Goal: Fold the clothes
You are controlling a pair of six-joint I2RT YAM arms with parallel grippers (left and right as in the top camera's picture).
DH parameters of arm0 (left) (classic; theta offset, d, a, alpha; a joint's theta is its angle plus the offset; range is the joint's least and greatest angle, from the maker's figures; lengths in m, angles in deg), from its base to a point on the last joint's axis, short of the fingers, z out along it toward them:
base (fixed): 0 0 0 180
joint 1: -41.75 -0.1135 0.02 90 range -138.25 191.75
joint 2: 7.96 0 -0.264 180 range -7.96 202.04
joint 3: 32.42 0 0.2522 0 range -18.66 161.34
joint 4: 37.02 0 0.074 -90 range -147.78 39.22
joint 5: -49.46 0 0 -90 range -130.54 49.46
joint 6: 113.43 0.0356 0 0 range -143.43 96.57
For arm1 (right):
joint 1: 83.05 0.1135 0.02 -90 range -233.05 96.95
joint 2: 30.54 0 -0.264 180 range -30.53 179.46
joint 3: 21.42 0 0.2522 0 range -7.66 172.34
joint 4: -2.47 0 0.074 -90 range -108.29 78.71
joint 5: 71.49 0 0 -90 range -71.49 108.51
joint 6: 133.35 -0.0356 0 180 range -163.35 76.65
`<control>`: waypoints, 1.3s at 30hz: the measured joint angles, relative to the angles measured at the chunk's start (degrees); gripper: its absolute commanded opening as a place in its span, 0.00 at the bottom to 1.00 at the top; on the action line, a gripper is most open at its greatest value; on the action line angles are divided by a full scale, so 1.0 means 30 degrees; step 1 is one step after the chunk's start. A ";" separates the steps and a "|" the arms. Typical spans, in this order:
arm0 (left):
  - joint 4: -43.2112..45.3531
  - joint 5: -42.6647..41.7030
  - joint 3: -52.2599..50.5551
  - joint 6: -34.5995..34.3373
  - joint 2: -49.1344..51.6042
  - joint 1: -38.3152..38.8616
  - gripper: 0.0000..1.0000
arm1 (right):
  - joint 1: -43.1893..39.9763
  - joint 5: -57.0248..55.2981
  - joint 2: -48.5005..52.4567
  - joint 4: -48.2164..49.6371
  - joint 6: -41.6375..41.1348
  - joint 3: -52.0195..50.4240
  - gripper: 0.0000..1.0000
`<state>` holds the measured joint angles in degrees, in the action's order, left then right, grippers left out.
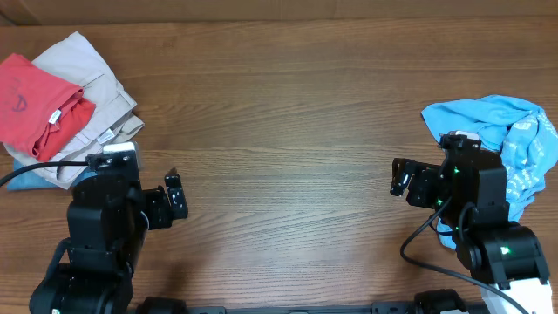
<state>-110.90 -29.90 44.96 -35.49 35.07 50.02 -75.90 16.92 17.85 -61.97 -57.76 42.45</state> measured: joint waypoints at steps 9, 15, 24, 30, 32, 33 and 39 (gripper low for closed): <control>-0.1035 0.0262 -0.0058 0.0000 0.0000 0.0000 1.00 | 0.0000 -0.0117 0.1960 0.0015 -0.0117 -0.0007 1.00; -0.1042 0.0262 -0.0058 0.0000 0.0000 0.0000 1.00 | 0.0000 -0.0117 0.3679 0.0007 -0.0124 -0.0015 1.00; -0.1042 0.0262 -0.0058 0.0000 0.0000 0.0000 1.00 | 0.0000 -0.0226 0.2113 -0.0350 -0.0117 -0.0189 1.00; -0.1049 0.0262 -0.0058 0.0000 0.0000 0.0000 1.00 | 0.0000 -0.0605 -0.3381 0.1523 0.0313 -0.2528 1.00; -0.1042 0.0270 -0.0073 0.0000 0.0000 0.0000 1.00 | 0.0000 -0.0612 -0.6273 0.2841 0.0517 -0.4524 1.00; -0.1071 0.0270 -0.0087 0.0000 0.0000 0.0000 1.00 | 0.0000 -0.0641 -0.7337 0.3381 0.0576 -0.5406 1.00; -0.1100 0.0270 -0.0087 0.0000 0.0000 0.0000 1.00 | -0.0022 -0.0350 -1.3347 0.6237 0.1537 -0.9668 1.00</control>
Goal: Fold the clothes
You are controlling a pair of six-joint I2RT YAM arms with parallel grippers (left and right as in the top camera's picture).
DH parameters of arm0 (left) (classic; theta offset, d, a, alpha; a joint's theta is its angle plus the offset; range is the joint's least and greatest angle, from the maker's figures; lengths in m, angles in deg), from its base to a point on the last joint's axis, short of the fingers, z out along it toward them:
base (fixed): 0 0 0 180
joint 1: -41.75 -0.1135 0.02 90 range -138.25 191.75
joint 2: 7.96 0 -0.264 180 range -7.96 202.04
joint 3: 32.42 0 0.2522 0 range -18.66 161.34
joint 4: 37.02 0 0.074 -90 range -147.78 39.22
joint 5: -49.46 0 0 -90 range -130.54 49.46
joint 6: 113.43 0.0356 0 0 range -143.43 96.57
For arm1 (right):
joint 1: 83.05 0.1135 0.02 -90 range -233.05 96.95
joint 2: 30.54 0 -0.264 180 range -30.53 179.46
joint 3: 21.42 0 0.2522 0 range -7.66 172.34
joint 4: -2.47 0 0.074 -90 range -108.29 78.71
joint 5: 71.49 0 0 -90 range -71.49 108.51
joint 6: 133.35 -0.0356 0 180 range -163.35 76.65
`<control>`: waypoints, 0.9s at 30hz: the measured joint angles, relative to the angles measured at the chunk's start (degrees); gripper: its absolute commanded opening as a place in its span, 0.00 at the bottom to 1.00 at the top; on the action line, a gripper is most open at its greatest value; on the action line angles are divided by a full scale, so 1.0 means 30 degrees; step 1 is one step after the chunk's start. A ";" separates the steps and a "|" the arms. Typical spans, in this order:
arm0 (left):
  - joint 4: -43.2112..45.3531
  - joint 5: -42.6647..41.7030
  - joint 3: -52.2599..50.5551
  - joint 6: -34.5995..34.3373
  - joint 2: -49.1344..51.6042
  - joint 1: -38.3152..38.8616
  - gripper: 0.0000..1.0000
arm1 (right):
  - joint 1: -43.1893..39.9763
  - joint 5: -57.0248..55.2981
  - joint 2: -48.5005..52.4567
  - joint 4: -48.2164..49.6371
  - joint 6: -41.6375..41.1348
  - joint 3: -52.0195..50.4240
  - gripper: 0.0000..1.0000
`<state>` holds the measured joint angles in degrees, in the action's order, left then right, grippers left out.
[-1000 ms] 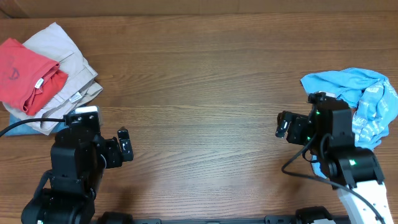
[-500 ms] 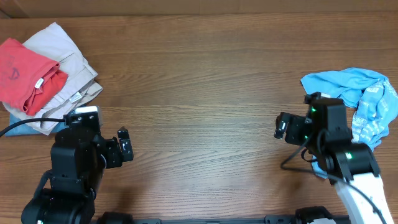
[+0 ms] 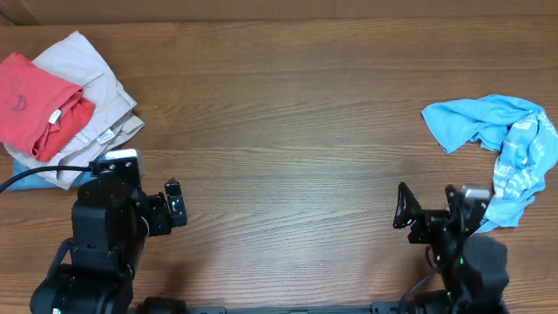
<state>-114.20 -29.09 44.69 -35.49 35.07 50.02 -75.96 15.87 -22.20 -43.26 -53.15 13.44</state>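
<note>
A crumpled light-blue garment (image 3: 501, 139) lies at the right edge of the table. My right gripper (image 3: 404, 208) hangs low near the front edge, left of the garment's lower tip and apart from it; no gap shows between its fingers and it holds nothing. At the front left, my left gripper (image 3: 176, 208) points right, shut and empty.
A pile of folded clothes sits at the far left: a red shirt (image 3: 35, 105) on a beige garment (image 3: 91, 78), with a blue one peeking out beneath. The brown wooden table (image 3: 288, 131) spreads between the arms.
My right arm has drawn back toward the front edge, so it no longer covers the blue garment's lower part. The left arm sits slightly lower. The clothes have not moved.
</note>
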 measured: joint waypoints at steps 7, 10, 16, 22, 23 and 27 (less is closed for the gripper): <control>0.0000 0.0000 0.0000 0.0000 0.0000 0.0000 1.00 | -0.0889 0.0372 -0.2295 0.4255 0.1923 -0.2091 1.00; 0.0000 0.0000 0.0000 0.0000 0.0000 0.0000 1.00 | -0.1115 0.0401 -0.2514 0.6572 0.2907 -0.3155 1.00; 0.0007 0.0000 0.0000 0.0000 0.0000 0.0000 1.00 | -0.1355 0.0772 -0.2579 1.1358 0.4575 -0.6054 1.00; 0.0000 0.0000 0.0000 0.0000 0.0000 0.0000 1.00 | -0.1457 0.1319 -0.2565 0.9049 0.4962 -0.6681 1.00; -0.0007 0.0000 0.0000 0.0000 0.0000 0.0000 1.00 | -0.1457 0.1377 -0.2565 0.9041 0.4991 -0.6681 1.00; -0.0007 0.0000 0.0000 0.0000 0.0000 0.0000 1.00 | -0.1457 0.1413 -0.2565 0.9041 0.5064 -0.6681 1.00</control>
